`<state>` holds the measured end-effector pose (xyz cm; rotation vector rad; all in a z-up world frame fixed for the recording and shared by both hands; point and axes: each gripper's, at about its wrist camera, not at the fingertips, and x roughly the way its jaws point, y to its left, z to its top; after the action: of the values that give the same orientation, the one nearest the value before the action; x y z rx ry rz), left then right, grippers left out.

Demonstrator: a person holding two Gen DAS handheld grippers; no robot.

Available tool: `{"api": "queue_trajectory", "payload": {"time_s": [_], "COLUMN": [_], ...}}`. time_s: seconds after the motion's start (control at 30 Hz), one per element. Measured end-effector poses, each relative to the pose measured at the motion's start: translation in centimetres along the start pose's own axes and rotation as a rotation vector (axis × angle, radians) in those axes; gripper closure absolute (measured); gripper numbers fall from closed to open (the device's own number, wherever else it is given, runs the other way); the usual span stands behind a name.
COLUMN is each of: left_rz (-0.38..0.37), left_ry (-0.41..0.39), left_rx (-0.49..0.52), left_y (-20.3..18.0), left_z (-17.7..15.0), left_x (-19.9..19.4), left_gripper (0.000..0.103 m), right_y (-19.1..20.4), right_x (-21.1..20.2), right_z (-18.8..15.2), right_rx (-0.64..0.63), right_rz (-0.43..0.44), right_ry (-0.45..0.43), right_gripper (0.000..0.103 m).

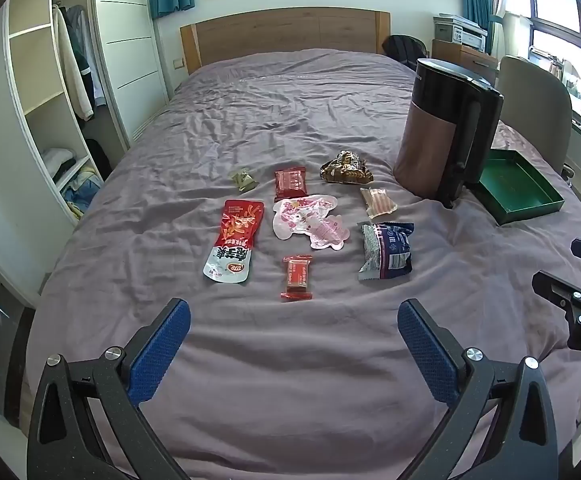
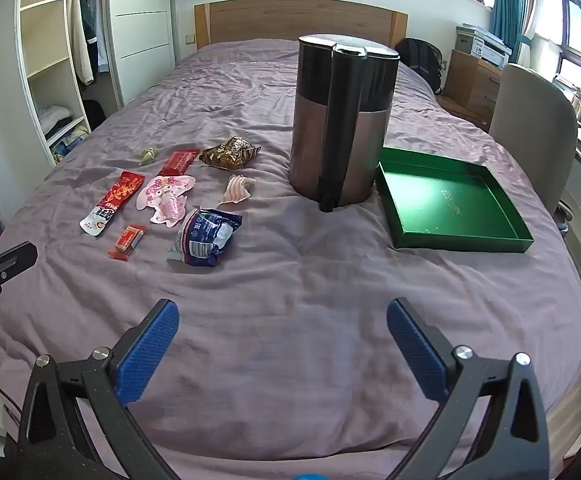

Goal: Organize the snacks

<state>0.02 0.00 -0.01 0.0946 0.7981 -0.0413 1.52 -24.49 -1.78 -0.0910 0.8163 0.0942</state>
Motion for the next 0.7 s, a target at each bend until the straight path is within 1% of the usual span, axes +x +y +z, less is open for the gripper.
{"api": "queue_trajectory", "payload": {"time_s": [0.7], "left_rz": [0.003], "left_ry": [0.000], "left_rx": [0.000], "left_y": [0.03], "left_z": [-0.02], "left_x": [0.00], "left_gripper": [0.001], "right_y": [0.05], "right_x": [-0.01], "right_z": [-0.23], "right_rx": [0.003], "right_rz": [0.003], "right_ry": [-0.001], "right_gripper": [0.000]}}
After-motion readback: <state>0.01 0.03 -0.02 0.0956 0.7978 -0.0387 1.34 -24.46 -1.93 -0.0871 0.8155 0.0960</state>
